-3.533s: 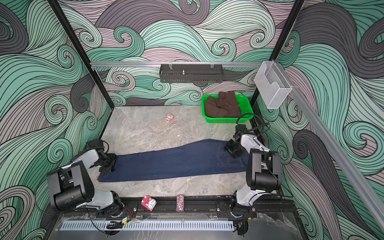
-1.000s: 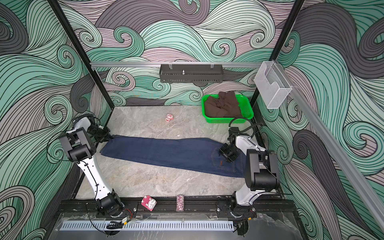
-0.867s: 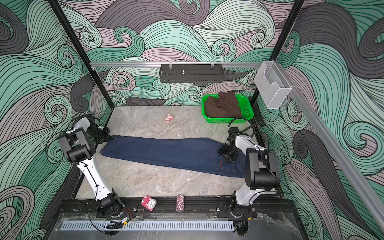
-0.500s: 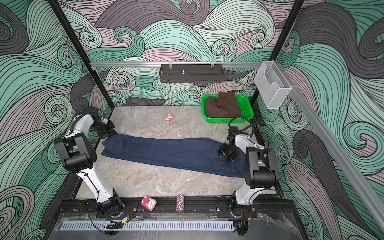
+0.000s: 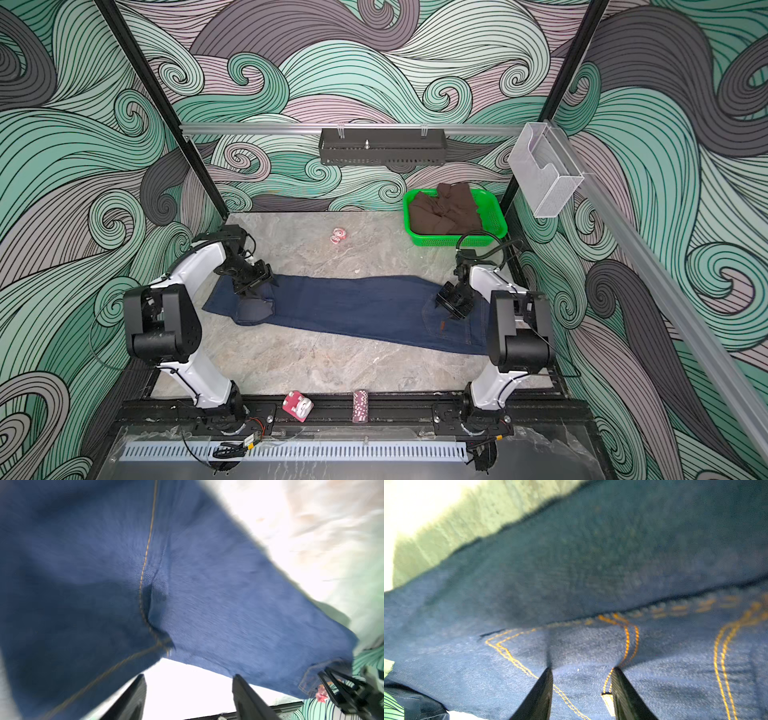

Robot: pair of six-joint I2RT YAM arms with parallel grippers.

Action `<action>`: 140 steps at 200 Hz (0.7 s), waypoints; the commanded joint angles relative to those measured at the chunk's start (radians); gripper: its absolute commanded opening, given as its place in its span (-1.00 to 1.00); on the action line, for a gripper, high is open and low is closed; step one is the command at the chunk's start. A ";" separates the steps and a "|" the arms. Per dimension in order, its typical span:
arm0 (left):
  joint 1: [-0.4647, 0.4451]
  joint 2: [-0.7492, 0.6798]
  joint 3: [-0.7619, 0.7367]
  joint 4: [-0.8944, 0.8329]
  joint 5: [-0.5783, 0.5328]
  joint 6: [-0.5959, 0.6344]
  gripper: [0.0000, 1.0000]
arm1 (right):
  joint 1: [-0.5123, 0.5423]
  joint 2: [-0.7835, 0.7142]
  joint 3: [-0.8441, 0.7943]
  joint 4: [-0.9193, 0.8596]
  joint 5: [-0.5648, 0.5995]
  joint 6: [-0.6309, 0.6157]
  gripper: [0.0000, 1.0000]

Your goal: Fold and stack the trousers

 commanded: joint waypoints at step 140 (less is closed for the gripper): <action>-0.082 0.063 -0.128 0.121 -0.110 -0.019 0.49 | 0.006 0.033 0.023 -0.022 -0.020 -0.017 -0.05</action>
